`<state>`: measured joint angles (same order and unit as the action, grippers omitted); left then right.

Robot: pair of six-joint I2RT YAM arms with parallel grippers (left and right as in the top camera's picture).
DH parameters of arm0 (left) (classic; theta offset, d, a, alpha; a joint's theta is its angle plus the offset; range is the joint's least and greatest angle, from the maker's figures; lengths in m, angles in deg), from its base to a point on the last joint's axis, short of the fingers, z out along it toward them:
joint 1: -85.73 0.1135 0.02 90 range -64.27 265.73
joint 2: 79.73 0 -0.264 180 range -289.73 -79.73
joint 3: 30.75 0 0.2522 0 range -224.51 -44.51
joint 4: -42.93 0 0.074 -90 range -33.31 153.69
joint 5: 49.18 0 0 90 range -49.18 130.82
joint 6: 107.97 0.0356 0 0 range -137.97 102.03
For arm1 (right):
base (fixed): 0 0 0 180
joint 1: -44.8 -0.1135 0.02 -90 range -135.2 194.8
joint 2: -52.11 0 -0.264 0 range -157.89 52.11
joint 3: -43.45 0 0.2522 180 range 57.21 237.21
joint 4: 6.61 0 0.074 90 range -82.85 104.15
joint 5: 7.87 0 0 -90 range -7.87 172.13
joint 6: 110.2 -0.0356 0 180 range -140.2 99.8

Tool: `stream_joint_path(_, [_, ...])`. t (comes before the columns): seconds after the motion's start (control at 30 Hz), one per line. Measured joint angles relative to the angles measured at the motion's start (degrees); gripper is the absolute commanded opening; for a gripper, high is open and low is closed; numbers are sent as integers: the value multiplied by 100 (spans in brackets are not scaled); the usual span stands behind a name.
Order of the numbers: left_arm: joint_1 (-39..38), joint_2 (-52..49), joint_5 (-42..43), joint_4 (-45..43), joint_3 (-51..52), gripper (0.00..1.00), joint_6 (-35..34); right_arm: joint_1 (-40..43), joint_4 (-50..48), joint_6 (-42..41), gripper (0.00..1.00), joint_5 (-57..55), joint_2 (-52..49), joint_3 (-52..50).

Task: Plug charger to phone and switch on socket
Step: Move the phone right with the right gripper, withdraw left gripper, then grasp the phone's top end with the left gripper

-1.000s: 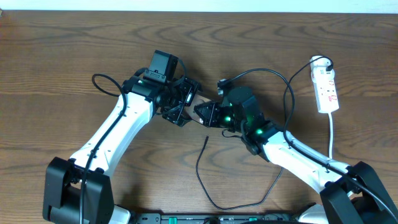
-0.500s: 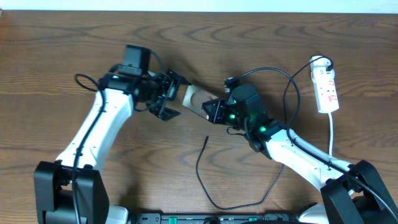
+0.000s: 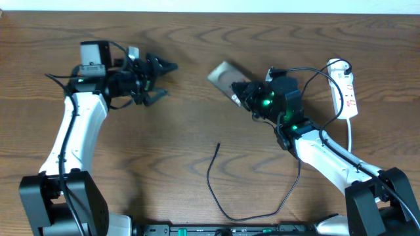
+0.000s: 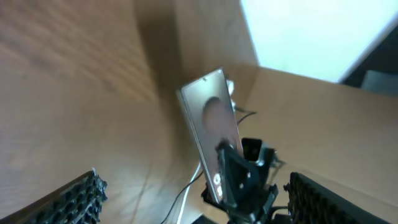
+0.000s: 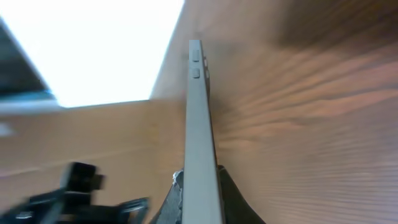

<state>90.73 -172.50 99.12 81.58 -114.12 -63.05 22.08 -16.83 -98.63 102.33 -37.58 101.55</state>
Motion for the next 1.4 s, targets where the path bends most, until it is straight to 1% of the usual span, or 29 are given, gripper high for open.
stream_joint_path(0.03, [48, 0, 37, -131, 0, 91, -37, -2, -378, -396, 1, 42, -2, -2])
stream_joint_path(0.1, [105, 0, 107, -586, 11, 91, -280, -20, -852, -841, 1, 66, -4, -4])
stream_joint_path(0.13, [101, 0, 125, -789, 11, 90, -387, -31, -1025, -999, 1, 61, -7, -4])
stream_joint_path(0.17, [96, 0, 155, -1211, 22, 90, -616, -59, -1237, -1180, 1, 44, -7, -4])
stream_joint_path(0.2, [94, 0, 170, -1364, 26, 91, -732, -87, -1375, -1307, 1, 33, -7, -4])
stream_joint_path(0.33, [90, 0, 181, -2490, 50, 91, -1423, -337, -1659, -1943, 2, -79, -7, -4])
stream_joint_path(0.43, [57, 0, 179, -2861, 52, 91, -1779, -507, -1690, -2439, 1, -166, -7, -4])
stream_joint_path(0.57, [-162, 0, 177, -2900, 52, 91, -1965, -787, -1812, -2883, 2, -356, -7, -4])
stream_joint_path(0.8, [-348, 0, 114, -2900, 52, 91, -2096, -940, -2413, -3091, 2, -535, -13, -7])
stream_joint_path(1.0, [-391, 0, 74, -2900, 52, 91, -2229, -1054, -2426, -3154, 2, -623, -15, -7])
stream_joint_path(1.13, [-570, 0, -15, -2900, 52, 91, -2247, -1172, -2428, -3156, 2, -697, -15, -7])
stream_joint_path(1.27, [-662, 0, -39, -2903, 52, 91, -2240, -1176, -2428, -3224, 2, -769, -15, -7])
stream_joint_path(1.4, [-662, 0, -57, -2903, 52, 91, -2087, -1318, -2428, -3307, 1, -835, -15, -7])
